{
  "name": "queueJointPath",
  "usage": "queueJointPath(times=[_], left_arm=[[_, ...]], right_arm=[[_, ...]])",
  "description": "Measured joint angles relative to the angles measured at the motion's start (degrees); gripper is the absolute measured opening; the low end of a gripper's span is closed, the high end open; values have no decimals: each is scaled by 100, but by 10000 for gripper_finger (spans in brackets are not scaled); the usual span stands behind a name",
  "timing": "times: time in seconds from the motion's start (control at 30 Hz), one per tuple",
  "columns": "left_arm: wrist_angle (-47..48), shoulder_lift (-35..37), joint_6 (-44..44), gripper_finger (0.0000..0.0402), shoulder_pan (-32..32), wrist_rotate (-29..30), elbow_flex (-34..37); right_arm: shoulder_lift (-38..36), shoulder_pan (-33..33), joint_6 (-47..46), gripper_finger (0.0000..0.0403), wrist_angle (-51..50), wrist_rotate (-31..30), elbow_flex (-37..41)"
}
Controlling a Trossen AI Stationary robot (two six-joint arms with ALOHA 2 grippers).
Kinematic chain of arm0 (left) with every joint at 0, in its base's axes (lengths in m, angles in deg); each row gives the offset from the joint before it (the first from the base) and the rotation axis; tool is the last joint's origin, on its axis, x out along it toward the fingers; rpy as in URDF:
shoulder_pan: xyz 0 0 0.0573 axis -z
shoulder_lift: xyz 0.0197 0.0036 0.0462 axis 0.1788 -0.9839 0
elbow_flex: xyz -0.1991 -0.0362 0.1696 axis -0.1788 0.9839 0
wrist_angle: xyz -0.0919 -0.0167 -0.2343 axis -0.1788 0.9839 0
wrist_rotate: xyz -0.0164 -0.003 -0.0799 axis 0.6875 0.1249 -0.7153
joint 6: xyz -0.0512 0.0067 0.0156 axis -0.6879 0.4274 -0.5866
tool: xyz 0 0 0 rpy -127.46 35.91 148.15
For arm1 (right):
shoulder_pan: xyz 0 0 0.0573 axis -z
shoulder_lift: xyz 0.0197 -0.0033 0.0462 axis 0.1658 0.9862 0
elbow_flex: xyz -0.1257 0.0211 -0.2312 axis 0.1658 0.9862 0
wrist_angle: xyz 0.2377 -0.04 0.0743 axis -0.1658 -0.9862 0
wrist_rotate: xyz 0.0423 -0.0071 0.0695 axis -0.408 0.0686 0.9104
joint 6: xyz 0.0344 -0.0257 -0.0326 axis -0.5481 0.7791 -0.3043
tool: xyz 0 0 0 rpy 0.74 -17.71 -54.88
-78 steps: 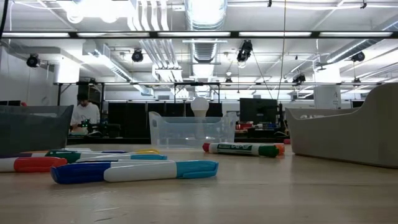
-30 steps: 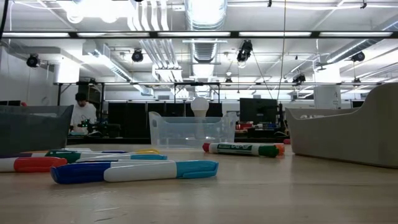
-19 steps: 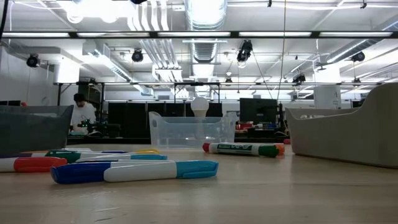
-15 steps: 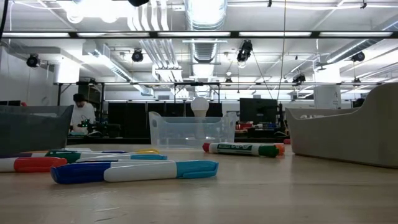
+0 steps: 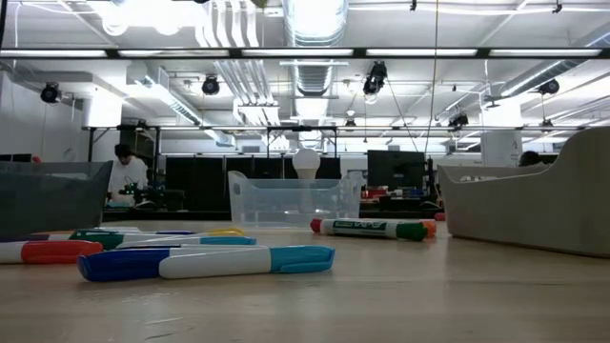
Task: Pick & Place Markers
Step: Put the yellow highlighter into the gray bin
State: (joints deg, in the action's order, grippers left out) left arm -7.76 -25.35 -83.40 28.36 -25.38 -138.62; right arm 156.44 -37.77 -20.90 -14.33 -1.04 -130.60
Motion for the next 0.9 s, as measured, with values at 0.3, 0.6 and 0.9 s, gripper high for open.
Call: queueJointPath(times=[0.3, 0.6, 0.9], left_arm=[[65, -7, -24, 179, 0, -13, 0], [78, -9, -83, 179, 2, -15, 0], [51, -14, -201, 179, 2, -17, 178]], right_arm=[[-551, -2, -1408, 63, -1952, 7, -2], [-1256, -2, -3763, 63, -4627, 426, 0], [-1559, -26, -5906, 63, -6546, 1762, -2]])
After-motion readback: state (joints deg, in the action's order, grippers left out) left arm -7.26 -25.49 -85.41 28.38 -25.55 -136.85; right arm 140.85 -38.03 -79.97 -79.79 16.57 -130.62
